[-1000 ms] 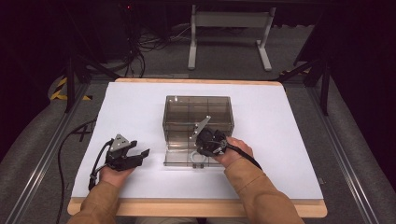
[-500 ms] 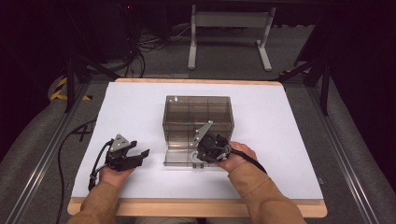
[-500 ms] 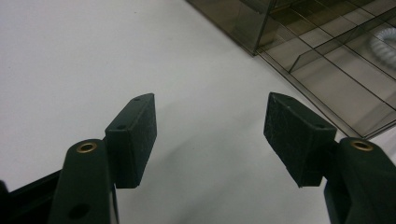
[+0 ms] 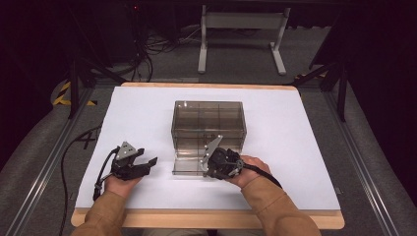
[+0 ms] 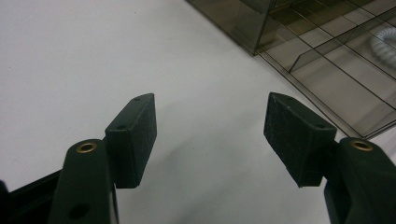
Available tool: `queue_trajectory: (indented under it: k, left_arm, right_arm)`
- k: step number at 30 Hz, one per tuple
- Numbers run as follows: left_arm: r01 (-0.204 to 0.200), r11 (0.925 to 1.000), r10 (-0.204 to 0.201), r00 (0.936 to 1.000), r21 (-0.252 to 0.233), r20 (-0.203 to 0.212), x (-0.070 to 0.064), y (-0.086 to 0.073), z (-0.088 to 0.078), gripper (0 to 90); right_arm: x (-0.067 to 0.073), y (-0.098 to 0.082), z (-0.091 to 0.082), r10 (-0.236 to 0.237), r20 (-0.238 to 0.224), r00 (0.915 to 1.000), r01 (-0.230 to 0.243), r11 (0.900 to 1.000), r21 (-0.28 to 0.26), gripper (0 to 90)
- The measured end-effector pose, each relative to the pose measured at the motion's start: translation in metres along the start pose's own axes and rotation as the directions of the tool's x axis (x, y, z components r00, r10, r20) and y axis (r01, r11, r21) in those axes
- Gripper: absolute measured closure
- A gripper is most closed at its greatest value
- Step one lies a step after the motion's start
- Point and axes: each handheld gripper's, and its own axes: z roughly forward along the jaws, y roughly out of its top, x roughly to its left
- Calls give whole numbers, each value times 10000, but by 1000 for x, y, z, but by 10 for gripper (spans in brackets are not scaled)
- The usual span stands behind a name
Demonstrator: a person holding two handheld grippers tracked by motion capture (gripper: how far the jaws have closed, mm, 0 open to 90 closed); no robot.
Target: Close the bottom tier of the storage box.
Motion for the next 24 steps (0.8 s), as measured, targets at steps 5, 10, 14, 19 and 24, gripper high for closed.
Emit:
queue_trajectory:
  k: [5, 10, 14, 19, 24]
  left_arm:
    - [-13, 10000, 13, 10000, 21, 8, 0, 0, 0, 353]
    - [-5, 10000, 5, 10000, 33, 12, 0, 0, 0, 353]
    - [-7, 10000, 7, 10000, 33, 12, 0, 0, 0, 354]
    - [5, 10000, -5, 10000, 13, -6, 0, 0, 0, 353]
    - [11, 10000, -11, 10000, 10, 3, 0, 0, 0, 354]
  right_arm:
    - [4, -2, 7, -143, -139, 9998, 145, 9998, 131, 900]
    - [8, -2, 13, -261, -254, 9993, 268, 9993, 277, 900]
    - [9, -2, 18, -429, -190, 9989, 437, 9981, 438, 900]
    - [9, -2, 25, -536, -186, 9984, 548, 9962, 680, 900]
    - [8, -2, 29, -496, -157, 9986, 507, 9956, 790, 900]
